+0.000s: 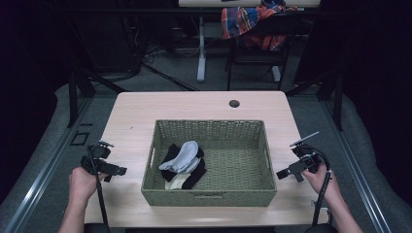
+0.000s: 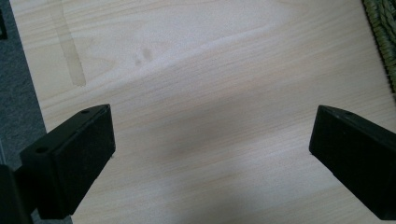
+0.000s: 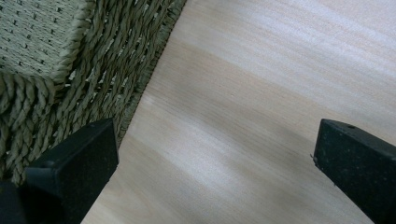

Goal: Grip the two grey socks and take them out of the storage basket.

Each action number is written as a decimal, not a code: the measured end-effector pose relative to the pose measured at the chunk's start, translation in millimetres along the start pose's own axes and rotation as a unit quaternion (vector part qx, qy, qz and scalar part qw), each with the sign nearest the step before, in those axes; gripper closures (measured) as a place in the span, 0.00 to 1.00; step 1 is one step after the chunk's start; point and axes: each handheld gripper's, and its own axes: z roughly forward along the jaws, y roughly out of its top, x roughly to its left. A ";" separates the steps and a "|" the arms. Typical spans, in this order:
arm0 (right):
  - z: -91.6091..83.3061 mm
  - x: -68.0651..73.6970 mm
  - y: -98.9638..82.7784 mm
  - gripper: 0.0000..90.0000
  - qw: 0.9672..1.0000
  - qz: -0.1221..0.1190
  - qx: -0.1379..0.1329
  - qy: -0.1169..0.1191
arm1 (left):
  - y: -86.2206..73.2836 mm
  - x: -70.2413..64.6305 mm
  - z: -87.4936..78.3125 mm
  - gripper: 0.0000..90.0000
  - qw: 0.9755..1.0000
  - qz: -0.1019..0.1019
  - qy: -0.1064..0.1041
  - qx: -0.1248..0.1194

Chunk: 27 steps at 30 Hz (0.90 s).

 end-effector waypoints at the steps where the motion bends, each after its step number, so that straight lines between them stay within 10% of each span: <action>1: 0.6 0.2 -0.6 0.00 1.000 0.003 -0.006 -0.002 | -0.2 -0.2 -0.1 0.01 1.000 0.000 0.000 0.000; 9: -2.8 0.2 -0.3 0.01 1.000 -0.012 0.016 -0.015 | -1.0 1.6 -2.5 0.02 1.000 -0.017 -0.006 -0.011; 27: 1.7 2.0 2.1 0.01 0.999 -0.016 0.024 -0.015 | 3.0 -5.7 -19.5 0.01 1.000 0.015 0.017 -0.017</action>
